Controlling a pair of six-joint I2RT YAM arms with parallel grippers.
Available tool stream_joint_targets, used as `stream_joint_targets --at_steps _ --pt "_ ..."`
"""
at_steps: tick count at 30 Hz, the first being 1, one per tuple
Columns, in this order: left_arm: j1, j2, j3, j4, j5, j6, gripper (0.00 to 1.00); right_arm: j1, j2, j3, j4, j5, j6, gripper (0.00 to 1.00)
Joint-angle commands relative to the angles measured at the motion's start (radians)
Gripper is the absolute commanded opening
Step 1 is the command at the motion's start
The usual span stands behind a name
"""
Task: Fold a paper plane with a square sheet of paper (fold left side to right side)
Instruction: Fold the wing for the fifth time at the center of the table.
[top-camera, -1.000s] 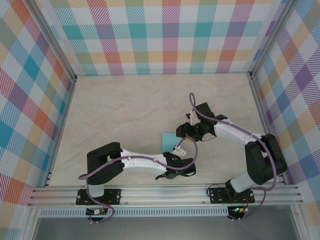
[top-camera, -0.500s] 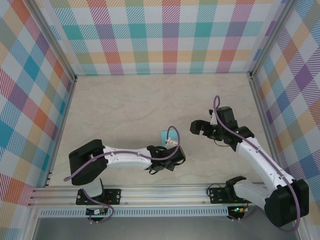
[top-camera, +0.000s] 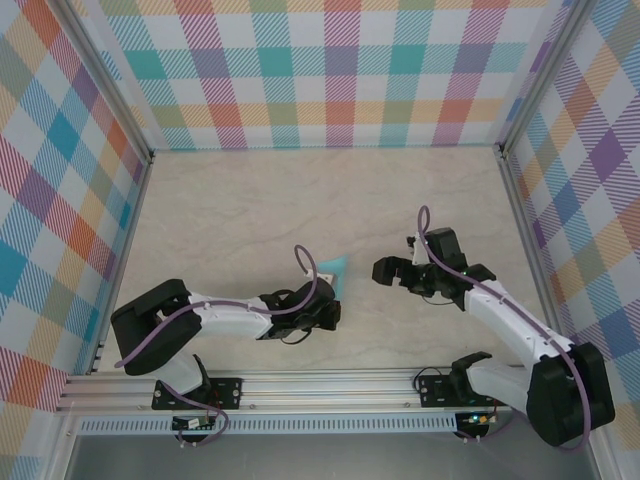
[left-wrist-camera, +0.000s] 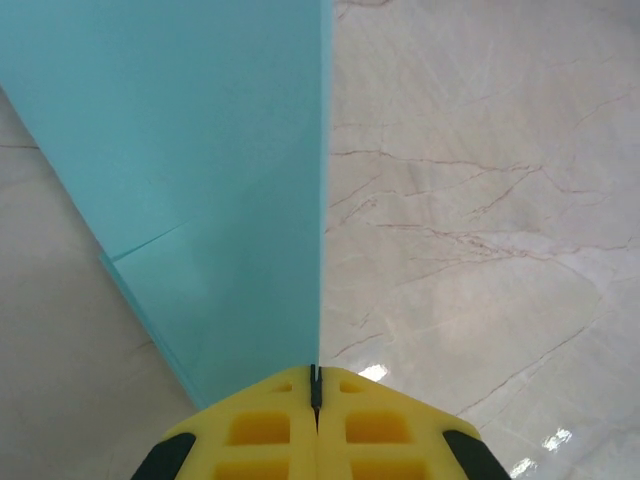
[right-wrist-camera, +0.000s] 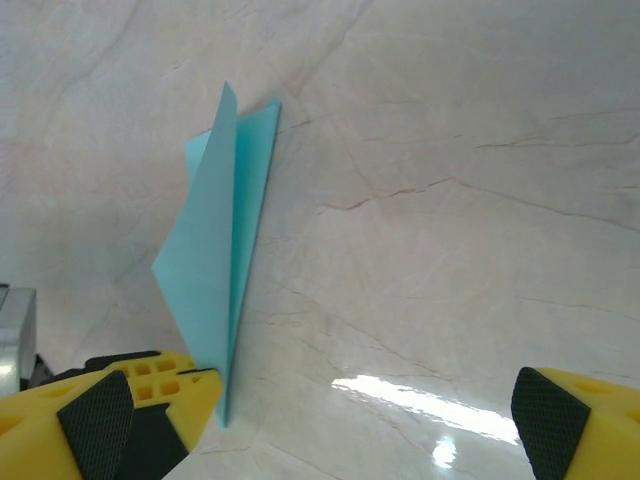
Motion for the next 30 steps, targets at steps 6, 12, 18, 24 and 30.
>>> stream_joint_targets --at_steps 6,12,18,24,30 --pt "0.072 -0.023 -0.045 0.243 0.173 -0.061 0.0 0.012 0.1 -0.044 0.267 -0.221 0.066 0.98" --pt "0.11 -0.005 -0.057 0.307 0.236 -0.09 0.0 0.033 0.181 -0.053 0.377 -0.271 0.101 0.8" --pt "0.136 0.007 -0.085 0.327 0.248 -0.113 0.0 0.071 0.249 -0.031 0.404 -0.248 0.106 0.68" --pt "0.142 0.05 -0.073 0.341 0.266 -0.112 0.0 0.083 0.286 -0.02 0.364 -0.197 0.095 0.66" --pt "0.151 0.099 -0.068 0.393 0.292 -0.129 0.0 0.082 0.316 -0.034 0.394 -0.179 0.114 0.63"
